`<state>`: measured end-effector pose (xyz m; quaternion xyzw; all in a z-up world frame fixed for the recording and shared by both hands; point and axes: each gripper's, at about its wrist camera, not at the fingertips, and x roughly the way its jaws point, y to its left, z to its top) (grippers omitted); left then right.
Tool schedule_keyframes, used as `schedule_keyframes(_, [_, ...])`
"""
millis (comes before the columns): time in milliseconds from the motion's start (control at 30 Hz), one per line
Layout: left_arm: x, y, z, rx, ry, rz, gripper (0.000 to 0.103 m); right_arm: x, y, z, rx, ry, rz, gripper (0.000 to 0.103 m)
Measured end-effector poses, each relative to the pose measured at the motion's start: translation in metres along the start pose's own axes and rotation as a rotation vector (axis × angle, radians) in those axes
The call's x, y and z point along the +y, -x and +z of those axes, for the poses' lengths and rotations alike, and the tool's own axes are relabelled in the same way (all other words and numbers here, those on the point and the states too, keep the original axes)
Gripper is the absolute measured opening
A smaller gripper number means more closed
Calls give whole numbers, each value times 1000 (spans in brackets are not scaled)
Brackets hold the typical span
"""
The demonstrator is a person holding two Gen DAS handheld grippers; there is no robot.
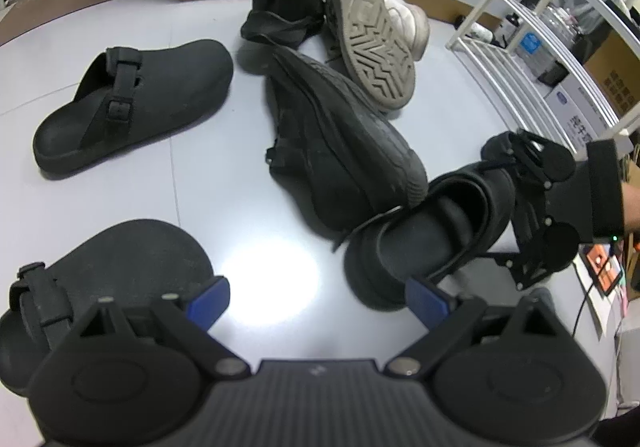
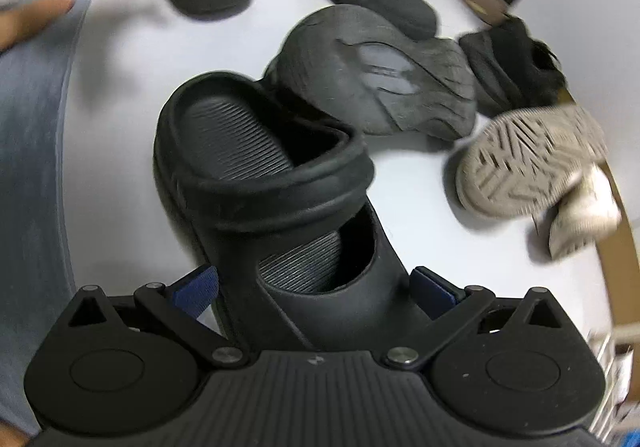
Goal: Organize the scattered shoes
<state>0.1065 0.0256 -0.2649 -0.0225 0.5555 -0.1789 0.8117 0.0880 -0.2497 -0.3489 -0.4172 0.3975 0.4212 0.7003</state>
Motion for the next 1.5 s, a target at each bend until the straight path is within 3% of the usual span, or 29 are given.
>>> schedule_keyframes(200, [2,0,-1,3,7,4,96,-10,0,-3,-15,-59,34,103])
schedule_keyframes(467, [2,1,-3,1,18,5,96,0,0,-2,19,-193,-33,103])
schedule_keyframes(600, [4,2,-5,6,27,9,96,-1,-1,2,48,-329,-67,103])
schedule_keyframes(867, [8,0,-4,13,38,15,96,-32,3,6,74,-794,-72,103])
schedule_keyframes(967, [7,0,-3,11,37,14,96,-47,5,3,68,-866,1,103])
schedule_keyframes(1200, [7,2,-4,8,38,18,96,-50,5,-2,24,-569,36,103])
schedule_keyframes(1500, [5,-1,-5,16,34,15,96,-41,-18,-2,10,-475,114,102])
